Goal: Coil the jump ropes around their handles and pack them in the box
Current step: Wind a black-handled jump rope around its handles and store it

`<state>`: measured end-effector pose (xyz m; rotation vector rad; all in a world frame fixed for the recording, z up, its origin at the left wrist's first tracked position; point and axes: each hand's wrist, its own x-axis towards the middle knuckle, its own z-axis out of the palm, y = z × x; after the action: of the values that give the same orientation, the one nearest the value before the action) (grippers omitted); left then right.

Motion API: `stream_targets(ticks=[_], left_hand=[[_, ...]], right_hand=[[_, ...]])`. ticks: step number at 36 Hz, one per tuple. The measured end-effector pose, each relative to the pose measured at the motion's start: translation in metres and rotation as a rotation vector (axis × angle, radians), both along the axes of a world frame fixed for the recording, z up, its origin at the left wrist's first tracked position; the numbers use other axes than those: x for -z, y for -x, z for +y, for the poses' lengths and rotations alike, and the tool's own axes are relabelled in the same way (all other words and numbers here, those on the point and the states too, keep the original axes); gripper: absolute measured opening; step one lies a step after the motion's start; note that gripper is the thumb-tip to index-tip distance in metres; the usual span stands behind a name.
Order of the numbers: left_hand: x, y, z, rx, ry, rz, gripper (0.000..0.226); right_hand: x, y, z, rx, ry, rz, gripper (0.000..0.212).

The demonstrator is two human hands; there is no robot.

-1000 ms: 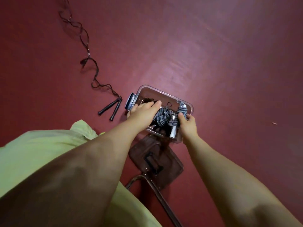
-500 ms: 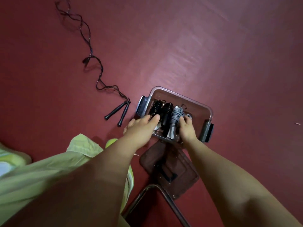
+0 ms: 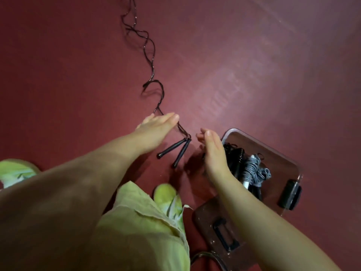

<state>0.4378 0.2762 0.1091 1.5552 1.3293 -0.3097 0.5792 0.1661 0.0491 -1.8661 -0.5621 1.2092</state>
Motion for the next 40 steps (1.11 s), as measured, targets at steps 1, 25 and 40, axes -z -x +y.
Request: stream_targets(ticks=[1,25,40], left_hand=[[0.004,0.003,0.002,0.017,-0.01,0.0,0.051],[0.128,0.135,-0.03,-0.688,0.195,-0.254,0.102],[-0.132,0.17,-0.017,-0.812,-0.281,-0.67,0.084]], right_hand=[[0.009,0.008,0.01,-0.018,0.025,0.014,0.049],[0.092,0.056,0.119,-0.797,0.335,-0.298,0.028],[-0.229,0.159,0.111,-0.549,-0.323,0.387,0.033]])
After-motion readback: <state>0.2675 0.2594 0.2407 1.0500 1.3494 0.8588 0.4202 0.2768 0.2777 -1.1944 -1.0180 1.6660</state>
